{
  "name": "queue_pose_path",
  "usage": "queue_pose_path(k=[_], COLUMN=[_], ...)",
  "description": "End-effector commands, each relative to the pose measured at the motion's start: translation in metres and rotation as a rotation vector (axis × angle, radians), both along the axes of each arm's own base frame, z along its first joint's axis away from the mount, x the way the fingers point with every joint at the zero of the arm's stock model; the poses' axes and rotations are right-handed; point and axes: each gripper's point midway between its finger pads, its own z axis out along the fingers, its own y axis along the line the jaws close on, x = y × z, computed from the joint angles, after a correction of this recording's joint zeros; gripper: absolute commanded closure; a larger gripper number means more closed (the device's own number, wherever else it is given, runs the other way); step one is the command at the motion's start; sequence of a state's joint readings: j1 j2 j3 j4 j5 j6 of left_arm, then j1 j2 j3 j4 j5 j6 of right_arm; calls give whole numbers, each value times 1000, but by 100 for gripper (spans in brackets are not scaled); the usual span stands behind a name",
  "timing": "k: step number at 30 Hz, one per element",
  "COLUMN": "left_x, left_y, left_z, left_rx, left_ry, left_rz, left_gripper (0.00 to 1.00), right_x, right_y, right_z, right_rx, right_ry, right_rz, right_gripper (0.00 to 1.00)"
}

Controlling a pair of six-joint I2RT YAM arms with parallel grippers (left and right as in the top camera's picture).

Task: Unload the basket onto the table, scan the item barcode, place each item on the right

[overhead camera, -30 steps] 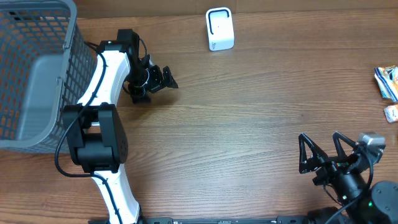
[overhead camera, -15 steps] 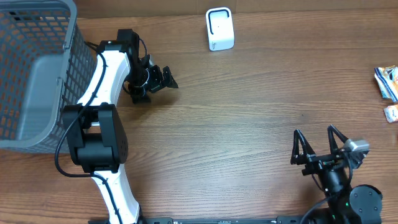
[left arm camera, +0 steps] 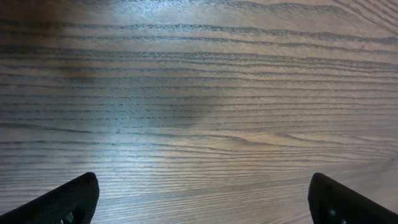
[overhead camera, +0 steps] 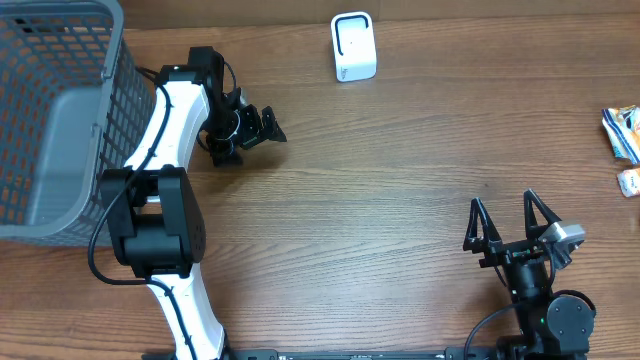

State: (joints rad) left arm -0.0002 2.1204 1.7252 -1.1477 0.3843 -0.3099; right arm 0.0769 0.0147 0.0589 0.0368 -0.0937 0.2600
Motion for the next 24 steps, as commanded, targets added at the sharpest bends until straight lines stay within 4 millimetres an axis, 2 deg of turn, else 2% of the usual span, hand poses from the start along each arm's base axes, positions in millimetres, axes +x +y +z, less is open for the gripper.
queue_pose_path(k=[1,9,15,24], left_x=[4,4,4,4], left_y=[0,0,0,0], left_z=[6,6,6,6], left_rx=[4,4,4,4], left_ry=[-28,-28,-28,-28], left_rz=[-17,-17,-17,-17], left_gripper=[0,0,0,0], right_x=[2,5,7,7], right_y=[-5,-15,-15,-16], right_z=[-5,-16,-51,-51], right_rx=[-6,-54,-132,-139], right_ry=[-21,7,137,135], right_rz=[-23,-72,-76,-80], right_gripper=[0,0,0,0])
